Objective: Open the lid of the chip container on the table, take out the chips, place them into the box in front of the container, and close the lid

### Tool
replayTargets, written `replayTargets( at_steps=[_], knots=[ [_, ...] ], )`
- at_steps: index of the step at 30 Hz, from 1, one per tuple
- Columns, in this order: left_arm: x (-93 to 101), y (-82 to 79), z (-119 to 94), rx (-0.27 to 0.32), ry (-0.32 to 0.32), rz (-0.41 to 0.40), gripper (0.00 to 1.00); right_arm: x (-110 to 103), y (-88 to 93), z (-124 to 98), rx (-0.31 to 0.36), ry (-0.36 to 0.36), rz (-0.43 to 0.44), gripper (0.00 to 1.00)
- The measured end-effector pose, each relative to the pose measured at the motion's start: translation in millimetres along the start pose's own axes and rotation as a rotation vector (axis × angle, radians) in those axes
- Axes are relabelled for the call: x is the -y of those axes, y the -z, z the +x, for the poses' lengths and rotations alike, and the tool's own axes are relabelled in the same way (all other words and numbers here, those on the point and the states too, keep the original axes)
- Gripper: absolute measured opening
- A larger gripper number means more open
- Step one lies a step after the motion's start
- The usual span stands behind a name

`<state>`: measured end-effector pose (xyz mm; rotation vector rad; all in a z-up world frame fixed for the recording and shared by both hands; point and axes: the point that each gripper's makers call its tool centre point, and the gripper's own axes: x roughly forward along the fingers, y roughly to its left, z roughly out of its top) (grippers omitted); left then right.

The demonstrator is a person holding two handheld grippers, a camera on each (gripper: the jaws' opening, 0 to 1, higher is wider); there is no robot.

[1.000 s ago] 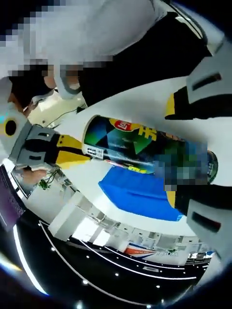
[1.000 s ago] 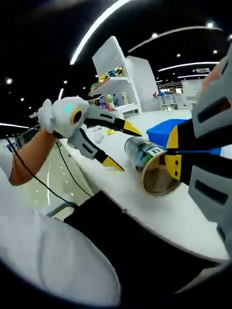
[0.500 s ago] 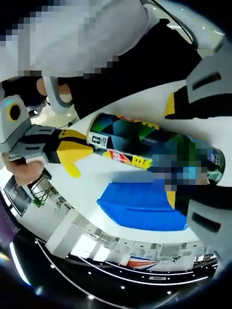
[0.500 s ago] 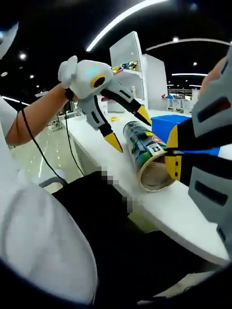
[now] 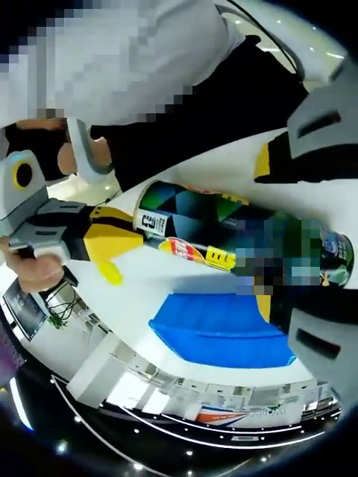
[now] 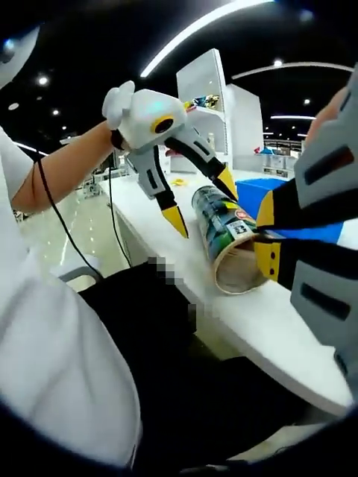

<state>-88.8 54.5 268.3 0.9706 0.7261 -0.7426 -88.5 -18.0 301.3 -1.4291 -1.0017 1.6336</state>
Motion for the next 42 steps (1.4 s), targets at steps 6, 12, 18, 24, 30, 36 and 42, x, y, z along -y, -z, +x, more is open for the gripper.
replayTargets(
  at_steps=[6,12,18,24,30,36,42],
  knots=[
    [-3.3,1.4,3.6,0.002,0.004,-0.001,0.54,-8.1,-1.2,0.4,0.013,-0.022,0.027,0.17],
    [-3.8,4.5,5.2,-0.019,0.018,0.009,0.54,-5.7,1.3,-4.0,0.025,-0.011,0.066,0.21],
    [-8.1,12.2,7.5,-0.077,0.027,0.033,0.56,-0.5,11.1,-11.3,0.015,0.023,0.196,0.36],
    [-8.4,9.9,12.6,-0.091,0.076,0.059,0.56,-7.7,24.3,-20.6,-0.005,0.011,0.315,0.37],
    [-1.6,9.9,21.7,-0.097,0.149,0.069,0.50,-12.9,30.4,-27.2,-0.005,0.021,0.385,0.36],
    [-1.1,9.9,21.2,-0.101,0.178,0.069,0.49,-16.1,37.7,-31.4,-0.018,0.022,0.431,0.36],
    [-1.2,9.8,20.7,-0.090,0.169,0.074,0.49,-37.5,43.3,-28.9,-0.024,-0.061,0.587,0.37]
  ],
)
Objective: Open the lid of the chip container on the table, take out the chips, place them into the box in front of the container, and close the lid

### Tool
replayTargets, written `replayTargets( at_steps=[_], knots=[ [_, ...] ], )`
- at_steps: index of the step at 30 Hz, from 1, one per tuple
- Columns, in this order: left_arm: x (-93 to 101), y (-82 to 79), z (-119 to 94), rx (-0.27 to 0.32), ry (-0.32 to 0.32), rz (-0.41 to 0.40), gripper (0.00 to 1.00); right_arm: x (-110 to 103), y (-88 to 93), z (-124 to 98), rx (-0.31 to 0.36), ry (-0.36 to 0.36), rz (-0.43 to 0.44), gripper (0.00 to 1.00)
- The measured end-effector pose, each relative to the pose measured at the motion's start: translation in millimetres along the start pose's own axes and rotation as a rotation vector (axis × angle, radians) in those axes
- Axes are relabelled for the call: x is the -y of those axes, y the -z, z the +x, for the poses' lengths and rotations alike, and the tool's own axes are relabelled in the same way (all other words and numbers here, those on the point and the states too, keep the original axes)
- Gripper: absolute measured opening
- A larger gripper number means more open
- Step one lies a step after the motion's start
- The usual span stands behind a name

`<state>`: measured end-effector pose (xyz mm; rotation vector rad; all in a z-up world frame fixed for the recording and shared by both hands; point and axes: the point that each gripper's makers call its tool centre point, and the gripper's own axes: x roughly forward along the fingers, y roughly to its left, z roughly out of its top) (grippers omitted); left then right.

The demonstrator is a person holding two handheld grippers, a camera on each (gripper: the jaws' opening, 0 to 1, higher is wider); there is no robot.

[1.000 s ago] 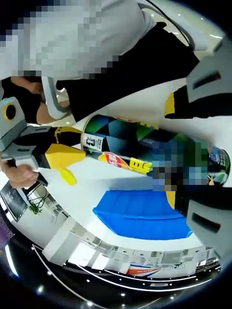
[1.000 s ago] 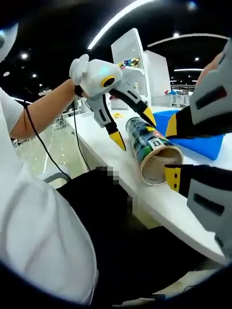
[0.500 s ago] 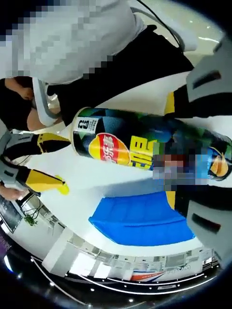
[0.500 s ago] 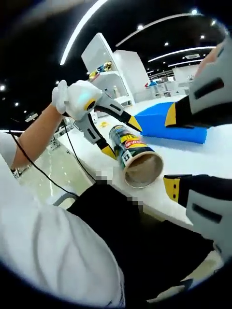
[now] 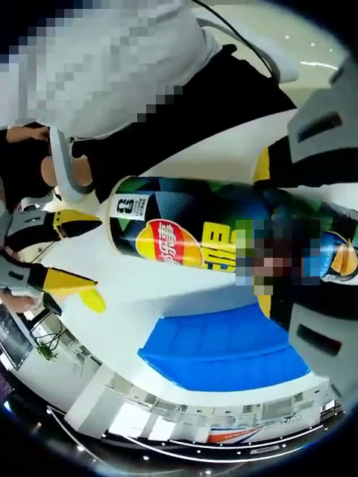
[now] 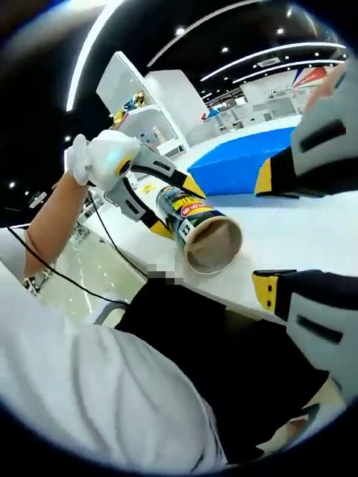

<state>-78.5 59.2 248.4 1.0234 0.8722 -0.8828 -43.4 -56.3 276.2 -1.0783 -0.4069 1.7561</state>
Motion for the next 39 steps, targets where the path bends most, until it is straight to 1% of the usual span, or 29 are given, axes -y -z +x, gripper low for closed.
replayTargets(
  at_steps=[1,3,5,8,9,10,12,13,14,15,16,17,19,20,21,22,23,24,27,28,30,31,32,33,34,35,37,38,39],
  knots=[
    [-1.2,0.2,-0.1,0.002,-0.010,-0.014,0.49,-0.5,2.6,0.1,-0.003,-0.002,0.020,0.36],
    [-3.0,0.9,-0.1,-0.010,-0.032,-0.049,0.48,-0.6,4.4,-0.3,0.001,0.002,0.020,0.34],
    [-3.8,0.5,0.4,-0.005,-0.049,-0.045,0.48,-3.7,9.3,0.4,-0.007,-0.004,0.080,0.34],
    [-3.3,0.7,-0.5,0.005,-0.062,-0.041,0.48,-2.6,5.2,-2.8,0.040,-0.016,0.207,0.34],
    [-4.7,0.6,-0.4,0.010,-0.076,-0.044,0.48,-8.8,-3.5,-6.0,0.076,-0.059,0.256,0.34],
    [-6.0,0.5,-0.4,0.014,-0.086,-0.057,0.48,-9.6,-7.0,-7.5,0.093,-0.075,0.295,0.36],
    [-8.9,0.6,-0.4,0.024,-0.117,-0.101,0.48,-1.6,-0.3,-7.3,0.056,-0.036,0.260,0.34],
    [-9.0,0.2,-0.4,0.025,-0.122,-0.104,0.48,-0.9,2.6,-6.6,0.044,-0.039,0.264,0.31],
    [-9.3,0.0,-0.5,0.027,-0.129,-0.112,0.48,0.0,6.5,-6.3,0.028,-0.040,0.298,0.30],
    [-9.3,0.1,-0.7,0.028,-0.134,-0.118,0.48,1.4,5.3,-6.0,0.043,-0.040,0.349,0.30],
    [-10.4,1.1,-1.0,0.026,-0.148,-0.129,0.47,3.5,0.6,-7.0,0.079,-0.049,0.399,0.30],
    [-11.4,1.9,-1.1,0.025,-0.157,-0.137,0.47,5.4,-1.6,-7.5,0.096,-0.050,0.416,0.30],
    [-11.3,3.8,-1.8,0.021,-0.163,-0.144,0.47,9.0,-1.4,-7.7,0.086,-0.045,0.445,0.30],
    [-12.2,5.3,-2.5,0.014,-0.174,-0.155,0.47,10.1,-1.3,-7.8,0.089,-0.049,0.502,0.30],
    [-11.7,6.8,-2.6,0.007,-0.173,-0.167,0.47,9.2,2.2,-9.0,0.088,-0.052,0.524,0.30],
    [-12.7,9.6,-3.1,-0.013,-0.185,-0.178,0.47,9.3,-0.1,-10.8,0.124,-0.065,0.589,0.29],
    [-13.6,10.3,-3.1,-0.020,-0.194,-0.188,0.47,8.9,-1.5,-11.9,0.136,-0.079,0.628,0.28],
    [-10.5,12.0,-3.1,-0.037,-0.181,-0.194,0.47,6.3,-8.6,-11.5,0.149,-0.106,0.665,0.29],
    [-9.8,12.6,-4.5,-0.051,-0.178,-0.232,0.47,7.8,-9.1,-11.6,0.158,-0.114,0.739,0.28],
    [-9.5,12.3,-4.4,-0.050,-0.179,-0.236,0.47,9.0,-6.4,-10.7,0.151,-0.111,0.788,0.28],
    [-9.7,12.7,-4.4,-0.054,-0.182,-0.260,0.47,6.8,-12.1,-10.3,0.191,-0.157,0.911,0.28],
    [-10.1,12.8,-4.3,-0.055,-0.185,-0.260,0.47,1.9,-12.0,-8.6,0.177,-0.191,0.970,0.28],
    [-10.9,13.1,-4.2,-0.058,-0.192,-0.267,0.47,-1.2,-14.9,-6.8,0.179,-0.205,0.993,0.30],
    [-11.9,13.5,-4.1,-0.060,-0.198,-0.277,0.47,-2.6,-14.4,-4.0,0.171,-0.204,0.991,0.31],
    [-12.8,13.8,-3.4,-0.060,-0.200,-0.277,0.47,-2.6,-13.2,-2.0,0.164,-0.196,0.996,0.31],
    [-13.2,14.0,-3.2,-0.060,-0.201,-0.282,0.47,-1.8,-14.8,-0.8,0.178,-0.191,1.009,0.30],
    [-11.9,13.8,-3.2,-0.062,-0.194,-0.287,0.47,-3.0,-10.3,2.0,0.153,-0.204,1.083,0.30],
    [-11.4,13.1,-2.7,-0.063,-0.193,-0.279,0.47,-1.8,-14.7,1.2,0.193,-0.227,1.084,0.30],
    [-12.4,13.3,-2.4,-0.062,-0.196,-0.286,0.47,-2.6,-14.4,0.7,0.197,-0.241,1.084,0.30]
  ],
)
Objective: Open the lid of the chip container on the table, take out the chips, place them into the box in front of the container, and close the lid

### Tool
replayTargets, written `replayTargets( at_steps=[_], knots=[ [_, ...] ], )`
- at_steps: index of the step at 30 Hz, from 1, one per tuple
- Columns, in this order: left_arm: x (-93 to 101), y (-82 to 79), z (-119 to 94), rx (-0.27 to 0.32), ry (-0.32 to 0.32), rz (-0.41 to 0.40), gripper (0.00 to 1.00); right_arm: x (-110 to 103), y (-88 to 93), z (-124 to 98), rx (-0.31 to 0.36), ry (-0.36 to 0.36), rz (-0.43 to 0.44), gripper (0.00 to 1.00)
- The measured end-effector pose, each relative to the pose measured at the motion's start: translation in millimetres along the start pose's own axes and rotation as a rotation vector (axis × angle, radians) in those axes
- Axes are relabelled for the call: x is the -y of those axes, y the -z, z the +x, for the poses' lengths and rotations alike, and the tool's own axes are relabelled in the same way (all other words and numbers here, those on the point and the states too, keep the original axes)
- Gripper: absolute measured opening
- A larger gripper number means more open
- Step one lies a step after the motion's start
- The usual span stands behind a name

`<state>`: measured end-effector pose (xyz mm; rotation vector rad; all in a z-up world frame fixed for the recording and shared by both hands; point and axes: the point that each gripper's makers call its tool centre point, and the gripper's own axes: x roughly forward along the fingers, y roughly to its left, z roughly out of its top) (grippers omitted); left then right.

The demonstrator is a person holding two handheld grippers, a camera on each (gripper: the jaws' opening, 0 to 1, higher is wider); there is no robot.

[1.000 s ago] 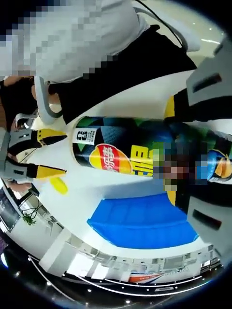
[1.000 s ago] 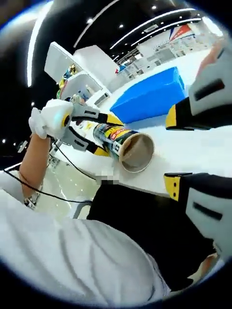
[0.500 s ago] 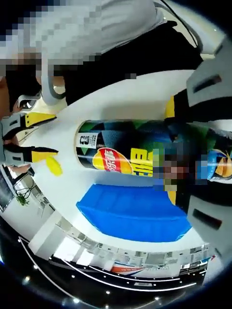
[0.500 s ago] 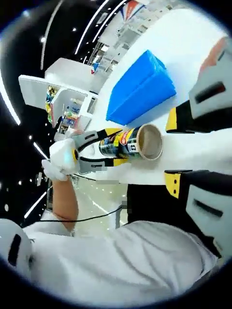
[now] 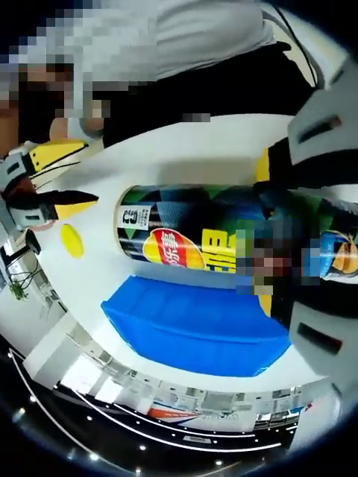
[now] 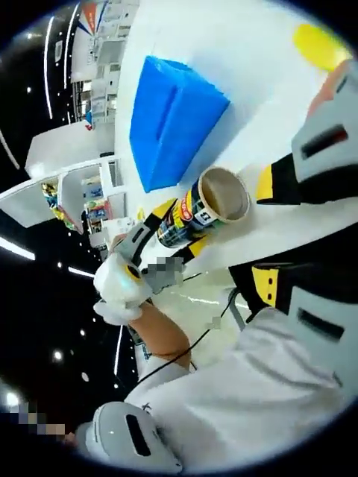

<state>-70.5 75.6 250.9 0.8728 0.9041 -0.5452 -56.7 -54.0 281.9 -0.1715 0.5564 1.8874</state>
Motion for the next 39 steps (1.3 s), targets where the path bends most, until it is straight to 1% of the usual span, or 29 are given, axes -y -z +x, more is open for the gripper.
replayTargets(
  at_steps=[1,2,3,4,5,6,7,8,10,11,12,13,15,16,17,21,23,27,28,29,31,33,34,36,38,39],
  knots=[
    [-0.2,0.1,0.1,0.000,-0.001,-0.001,0.47,6.6,2.2,-0.2,-0.019,0.027,0.021,0.30],
    [-0.1,0.2,0.0,0.000,0.000,0.001,0.47,9.3,0.2,-0.1,-0.010,0.038,0.024,0.29],
    [-0.1,-0.1,-0.3,0.003,0.002,0.000,0.47,15.9,-2.6,-2.9,0.004,0.042,0.050,0.27],
    [-0.3,0.0,-0.4,0.008,0.003,-0.004,0.47,21.4,-0.9,-3.7,-0.009,0.062,0.115,0.25],
    [-0.4,0.2,-0.5,0.008,0.004,-0.004,0.47,24.0,-1.9,-3.8,-0.007,0.063,0.159,0.24],
    [-0.2,0.2,-0.5,0.008,0.005,-0.005,0.47,29.2,-6.3,-3.5,0.017,0.065,0.238,0.23],
    [0.2,-0.2,-0.4,0.008,0.005,-0.004,0.47,34.1,-2.8,-3.8,-0.005,0.079,0.313,0.23],
    [0.3,-0.3,-0.4,0.009,0.004,-0.004,0.47,39.7,-1.6,-3.0,-0.011,0.085,0.386,0.23],
    [0.2,-0.5,-0.3,0.011,0.006,-0.003,0.47,47.3,0.0,-1.2,-0.020,0.098,0.421,0.22],
    [0.1,-0.5,-0.3,0.013,0.006,-0.003,0.47,51.5,-0.9,0.6,-0.010,0.111,0.427,0.22],
    [0.8,-1.2,-0.2,0.016,0.008,-0.003,0.47,56.5,1.0,2.5,-0.022,0.131,0.483,0.22],
    [1.1,-1.5,-0.2,0.018,0.008,-0.002,0.47,56.4,-3.4,5.5,0.006,0.129,0.500,0.21],
    [0.9,-1.8,-0.3,0.020,0.009,-0.002,0.47,60.8,-5.2,10.3,0.016,0.146,0.574,0.21],
    [0.9,-1.9,-0.1,0.019,0.011,0.000,0.47,59.9,-7.7,13.7,0.027,0.127,0.621,0.21],
    [1.1,-1.9,0.1,0.017,0.013,0.002,0.47,58.8,-7.9,15.5,0.025,0.107,0.630,0.21],
    [1.8,-0.6,2.1,-0.010,0.009,0.031,0.48,56.1,-5.7,23.6,0.011,0.096,0.630,0.20],
    [1.9,-0.4,1.7,-0.012,0.011,0.039,0.48,54.9,-4.7,27.1,0.003,0.078,0.659,0.20],
    [1.6,-0.7,1.6,0.006,0.014,0.038,0.48,51.3,-2.5,35.4,0.003,0.048,0.732,0.20],
    [1.6,-0.9,1.6,0.010,0.013,0.038,0.48,48.8,-6.7,37.7,0.016,0.017,0.765,0.20],
    [0.6,-0.6,1.8,0.015,0.012,0.037,0.48,48.8,-6.2,39.0,0.014,0.011,0.763,0.17],
    [0.9,-1.0,1.7,0.020,0.010,0.040,0.48,46.7,-7.8,42.5,0.008,-0.018,0.801,0.14],
    [1.6,-1.3,1.3,0.023,0.006,0.043,0.48,50.5,-8.2,44.7,0.010,-0.016,0.810,0.13],
    [1.9,-1.2,1.1,0.022,0.004,0.044,0.48,49.6,-8.7,45.1,0.007,-0.037,0.823,0.13],
    [2.7,-1.2,0.9,0.024,0.000,0.049,0.47,51.1,-8.2,45.7,0.007,-0.035,0.836,0.13],
    [2.5,-1.3,0.9,0.030,-0.003,0.050,0.47,45.4,-9.8,46.2,0.017,-0.057,0.847,0.09],
    [3.9,-1.5,0.8,0.035,-0.009,0.064,0.47,40.7,-13.7,47.1,0.034,-0.087,0.889,0.06]
  ],
)
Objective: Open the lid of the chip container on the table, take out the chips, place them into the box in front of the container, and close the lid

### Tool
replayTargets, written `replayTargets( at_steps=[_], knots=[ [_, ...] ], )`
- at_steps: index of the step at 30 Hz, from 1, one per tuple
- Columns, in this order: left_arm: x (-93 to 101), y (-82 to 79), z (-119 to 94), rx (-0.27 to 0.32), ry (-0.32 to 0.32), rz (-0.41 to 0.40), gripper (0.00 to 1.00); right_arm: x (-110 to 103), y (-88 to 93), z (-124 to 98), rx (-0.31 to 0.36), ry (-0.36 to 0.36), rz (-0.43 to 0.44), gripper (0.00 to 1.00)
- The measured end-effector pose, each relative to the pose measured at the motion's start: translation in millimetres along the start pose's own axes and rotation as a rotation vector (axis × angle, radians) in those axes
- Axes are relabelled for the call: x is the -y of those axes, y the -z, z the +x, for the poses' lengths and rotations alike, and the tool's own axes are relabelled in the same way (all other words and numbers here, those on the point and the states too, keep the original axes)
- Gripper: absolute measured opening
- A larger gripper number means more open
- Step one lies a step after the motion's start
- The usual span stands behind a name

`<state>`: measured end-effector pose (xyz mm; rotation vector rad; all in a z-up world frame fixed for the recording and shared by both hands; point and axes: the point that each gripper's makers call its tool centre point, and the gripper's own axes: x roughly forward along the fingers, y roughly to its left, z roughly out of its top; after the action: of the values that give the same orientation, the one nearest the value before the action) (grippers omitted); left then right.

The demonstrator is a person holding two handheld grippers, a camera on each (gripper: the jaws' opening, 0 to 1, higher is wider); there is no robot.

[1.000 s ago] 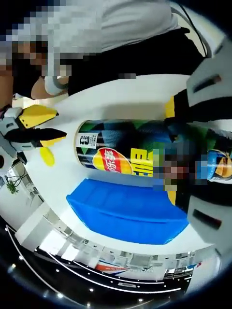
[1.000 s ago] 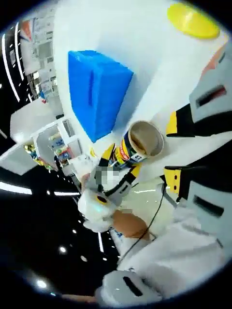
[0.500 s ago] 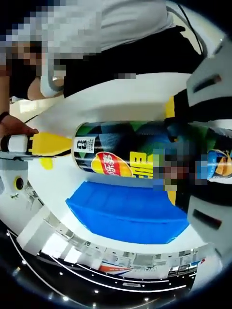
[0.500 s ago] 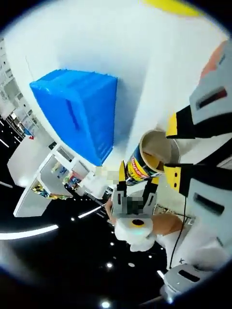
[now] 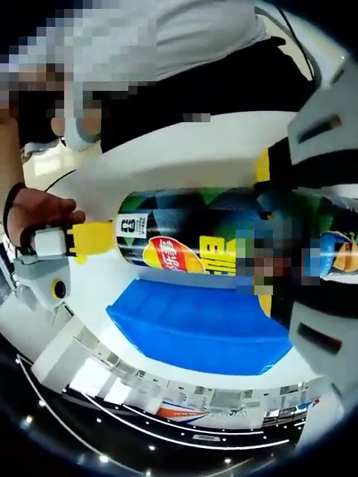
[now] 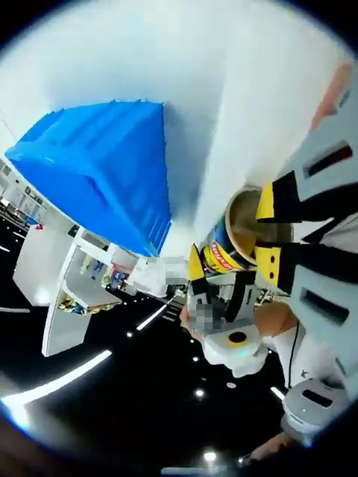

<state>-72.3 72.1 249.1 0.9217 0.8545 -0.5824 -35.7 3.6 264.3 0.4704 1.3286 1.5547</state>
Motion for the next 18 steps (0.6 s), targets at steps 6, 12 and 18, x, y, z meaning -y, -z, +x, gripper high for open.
replayTargets(
  at_steps=[6,12,18],
  knots=[
    [-0.4,-0.9,-0.8,0.024,-0.012,0.005,0.47,3.8,0.0,-1.1,0.046,0.013,0.013,0.02],
    [0.7,0.0,-0.4,0.023,-0.042,0.028,0.47,7.4,-2.9,-3.4,0.002,0.128,0.018,0.00],
    [-4.7,7.7,-0.3,0.007,-0.062,0.049,0.47,9.5,-8.4,-11.2,-0.006,0.261,-0.080,0.00]
  ],
)
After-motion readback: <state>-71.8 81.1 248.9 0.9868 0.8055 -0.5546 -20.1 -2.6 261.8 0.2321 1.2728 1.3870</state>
